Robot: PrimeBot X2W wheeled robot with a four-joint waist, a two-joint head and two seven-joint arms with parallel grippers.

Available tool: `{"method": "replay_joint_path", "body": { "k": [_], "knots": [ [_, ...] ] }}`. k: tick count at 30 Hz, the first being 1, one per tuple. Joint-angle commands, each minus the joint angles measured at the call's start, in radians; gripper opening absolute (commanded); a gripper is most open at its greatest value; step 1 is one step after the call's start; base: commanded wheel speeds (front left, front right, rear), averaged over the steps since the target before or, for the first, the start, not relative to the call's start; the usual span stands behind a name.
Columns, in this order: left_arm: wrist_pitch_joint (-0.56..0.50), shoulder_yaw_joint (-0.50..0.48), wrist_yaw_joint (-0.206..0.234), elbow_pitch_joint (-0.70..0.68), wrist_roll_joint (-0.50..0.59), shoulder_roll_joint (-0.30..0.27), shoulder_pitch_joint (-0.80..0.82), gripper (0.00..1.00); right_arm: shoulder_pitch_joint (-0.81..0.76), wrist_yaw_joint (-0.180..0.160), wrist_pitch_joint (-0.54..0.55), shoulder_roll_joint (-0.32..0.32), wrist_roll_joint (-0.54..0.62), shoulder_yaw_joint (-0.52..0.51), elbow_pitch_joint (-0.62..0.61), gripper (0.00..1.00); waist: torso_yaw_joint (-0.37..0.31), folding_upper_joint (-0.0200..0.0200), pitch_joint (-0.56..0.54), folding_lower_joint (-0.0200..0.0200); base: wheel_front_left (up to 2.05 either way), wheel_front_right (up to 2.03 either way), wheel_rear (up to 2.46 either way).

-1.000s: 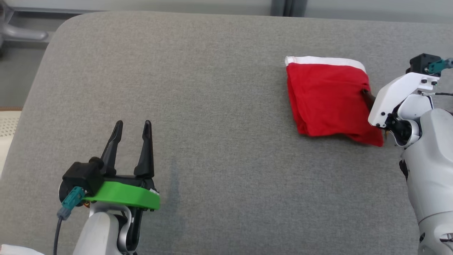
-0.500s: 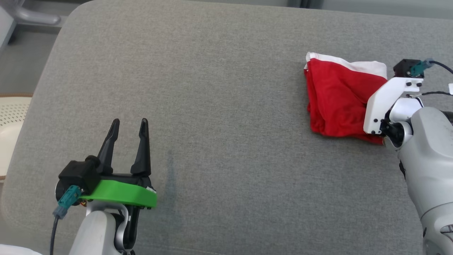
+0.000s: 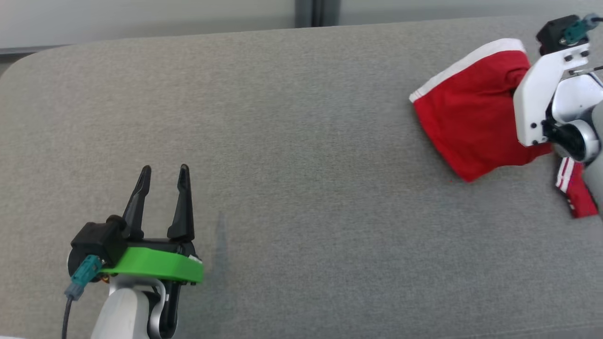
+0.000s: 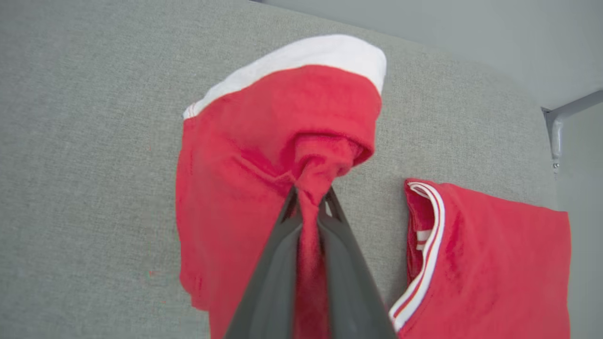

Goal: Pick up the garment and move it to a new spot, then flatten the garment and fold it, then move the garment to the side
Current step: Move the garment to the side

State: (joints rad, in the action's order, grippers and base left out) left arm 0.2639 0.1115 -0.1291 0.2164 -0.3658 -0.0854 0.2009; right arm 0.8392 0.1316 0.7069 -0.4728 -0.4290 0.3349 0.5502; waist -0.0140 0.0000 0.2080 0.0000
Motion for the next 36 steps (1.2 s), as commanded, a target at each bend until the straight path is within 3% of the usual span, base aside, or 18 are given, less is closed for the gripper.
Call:
{"method": "replay_joint_path", "body": {
  "k": [1,6,10,20,27,28,29,30,36],
  "knots": [
    [0.0,0.006,-0.002,-0.003,0.005,-0.007,0.005,1.0,-0.027,-0.002,0.01,-0.031,-0.017,0.011,-0.036,0.0,-0.098,0.0,-0.013,0.0,0.0,0.0,0.0],
    [0.0,0.026,-0.002,-0.003,0.007,-0.018,0.033,1.0,-0.076,-0.002,0.006,-0.172,-0.023,-0.003,-0.105,0.0,-0.133,0.0,0.018,0.0,0.0,0.0,0.0],
    [0.0,0.04,-0.002,-0.002,0.001,-0.031,0.056,1.0,-0.115,-0.002,-0.083,-0.22,0.023,-0.053,-0.077,0.0,-0.134,0.0,0.051,0.0,0.0,0.0,0.0],
    [0.0,0.056,-0.002,-0.008,0.002,-0.075,0.093,1.0,-0.159,-0.002,-0.312,-0.215,0.143,-0.235,0.096,0.0,-0.09,0.0,0.145,0.0,0.0,0.0,0.0],
    [0.0,0.055,-0.002,-0.02,0.01,-0.093,0.104,1.0,-0.164,-0.002,-0.44,-0.139,0.29,-0.434,0.255,0.0,-0.073,0.0,0.173,0.0,0.0,0.0,0.0],
    [0.0,0.056,-0.002,-0.021,0.01,-0.094,0.105,1.0,-0.161,-0.002,-0.451,-0.127,0.315,-0.462,0.273,0.79,-0.072,0.0,0.173,0.0,0.0,0.0,0.0],
    [0.0,0.058,-0.002,-0.022,0.012,-0.094,0.106,1.0,-0.158,-0.002,-0.459,-0.119,0.332,-0.487,0.287,0.79,-0.071,0.0,0.172,0.0,0.0,0.0,0.0],
    [0.0,0.061,-0.002,-0.022,0.015,-0.096,0.106,1.0,-0.155,-0.002,-0.468,-0.112,0.356,-0.51,0.299,1.0,-0.07,0.0,0.169,0.0,0.0,0.0,0.0],
    [0.0,0.074,-0.002,-0.021,0.009,-0.08,0.089,1.0,-0.152,-0.002,-0.581,-0.054,0.442,-0.597,0.284,1.0,-0.055,0.0,0.117,0.0,0.0,0.0,0.0]
  ]
}}
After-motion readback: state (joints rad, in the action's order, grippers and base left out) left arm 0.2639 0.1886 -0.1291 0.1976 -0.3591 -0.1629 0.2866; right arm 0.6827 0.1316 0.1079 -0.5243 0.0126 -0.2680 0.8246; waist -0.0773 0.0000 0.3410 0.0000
